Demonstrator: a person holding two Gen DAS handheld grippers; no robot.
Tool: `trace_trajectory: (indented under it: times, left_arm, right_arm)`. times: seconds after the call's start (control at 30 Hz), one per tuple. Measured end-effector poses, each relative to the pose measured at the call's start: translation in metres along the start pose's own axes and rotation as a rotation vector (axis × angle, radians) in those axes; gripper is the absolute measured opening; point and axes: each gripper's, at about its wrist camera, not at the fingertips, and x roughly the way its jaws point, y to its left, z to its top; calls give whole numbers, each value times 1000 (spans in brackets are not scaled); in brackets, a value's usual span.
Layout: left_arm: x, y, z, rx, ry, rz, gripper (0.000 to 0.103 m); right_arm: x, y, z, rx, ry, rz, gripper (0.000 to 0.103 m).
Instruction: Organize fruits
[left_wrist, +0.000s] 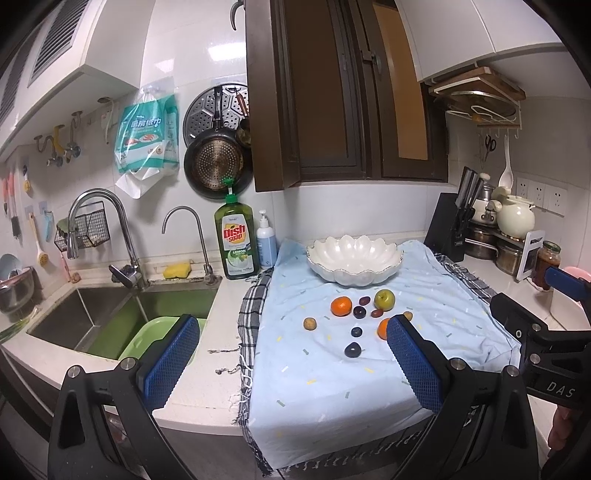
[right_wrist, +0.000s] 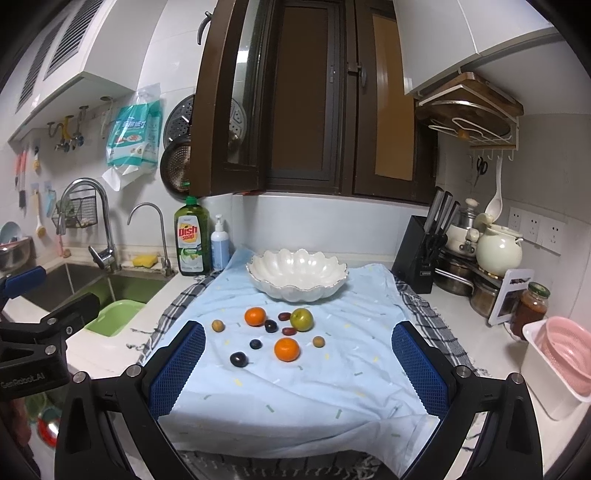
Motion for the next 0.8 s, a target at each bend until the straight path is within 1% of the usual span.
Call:
trace_trajectory:
  times: [0.37,0.57,0.73,0.8]
  left_arm:
    - [0,0,0,0,1,-2,103]
    - [7,6,3,-2,13,-7,103]
    - [18,9,-4,2,37,-22,103]
    - [23,9,-7,-3,58,-34,103]
  right_arm:
    - [2,4,1,-5,0,5,103]
    - [7,11,-1,-6,9,8,103]
    - [14,15,-7,0,26,-2,102]
    - [18,14,-10,8,37,-1,102]
